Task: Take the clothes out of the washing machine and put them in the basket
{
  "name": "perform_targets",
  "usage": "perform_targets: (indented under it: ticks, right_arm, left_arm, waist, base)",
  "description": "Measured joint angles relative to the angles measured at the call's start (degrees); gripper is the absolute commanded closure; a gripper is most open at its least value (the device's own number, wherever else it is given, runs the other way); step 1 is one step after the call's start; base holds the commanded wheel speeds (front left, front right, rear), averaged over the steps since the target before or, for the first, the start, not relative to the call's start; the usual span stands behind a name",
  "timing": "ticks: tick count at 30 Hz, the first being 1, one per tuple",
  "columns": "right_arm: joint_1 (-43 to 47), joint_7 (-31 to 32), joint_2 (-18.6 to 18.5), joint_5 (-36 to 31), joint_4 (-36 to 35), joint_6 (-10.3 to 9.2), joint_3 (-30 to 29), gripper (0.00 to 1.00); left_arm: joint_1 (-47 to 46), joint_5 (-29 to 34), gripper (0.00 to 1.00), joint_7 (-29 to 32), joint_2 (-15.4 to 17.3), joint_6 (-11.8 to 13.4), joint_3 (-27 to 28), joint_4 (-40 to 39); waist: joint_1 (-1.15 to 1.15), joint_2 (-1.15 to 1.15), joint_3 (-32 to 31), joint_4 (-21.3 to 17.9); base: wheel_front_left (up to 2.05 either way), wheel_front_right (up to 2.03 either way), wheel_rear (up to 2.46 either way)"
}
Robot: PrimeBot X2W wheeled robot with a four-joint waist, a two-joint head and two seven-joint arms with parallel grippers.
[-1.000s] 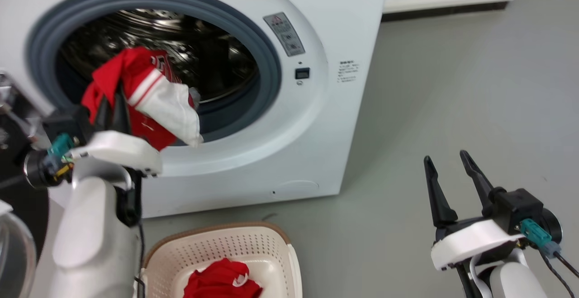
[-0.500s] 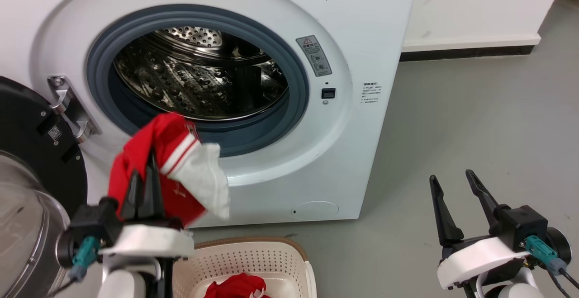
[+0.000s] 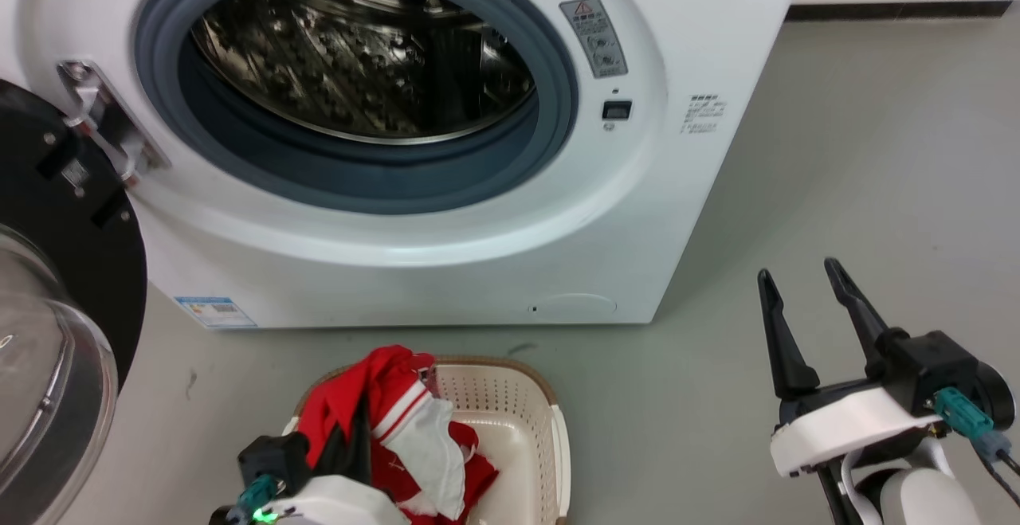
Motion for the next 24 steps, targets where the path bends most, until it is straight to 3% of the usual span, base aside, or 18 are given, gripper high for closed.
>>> perform_targets:
  ticks: [15,24]
  right_arm:
    - [-9.64,-1.57,0.00,-1.26,0.47,0.00,1.83,0.00]
    - [-13.37,-3.38,-0.01,-0.19,2.40,0.00,4.03,0.00]
  left_arm:
    - [-23.83,-3.59,1.00,-2.01,-0.07,-2.05,-5.22,30.33]
    - [-33.20,-5.15,1.00,-2.08,-0.11,-2.46,-9.18,45.11]
  waist:
    - [0.01,0.00,17.87,1.25]
    - [0.02,0.00,26.21,-0.54]
  base:
    - [0.00,0.00,0.00]
    - [0.00,0.00,0.00]
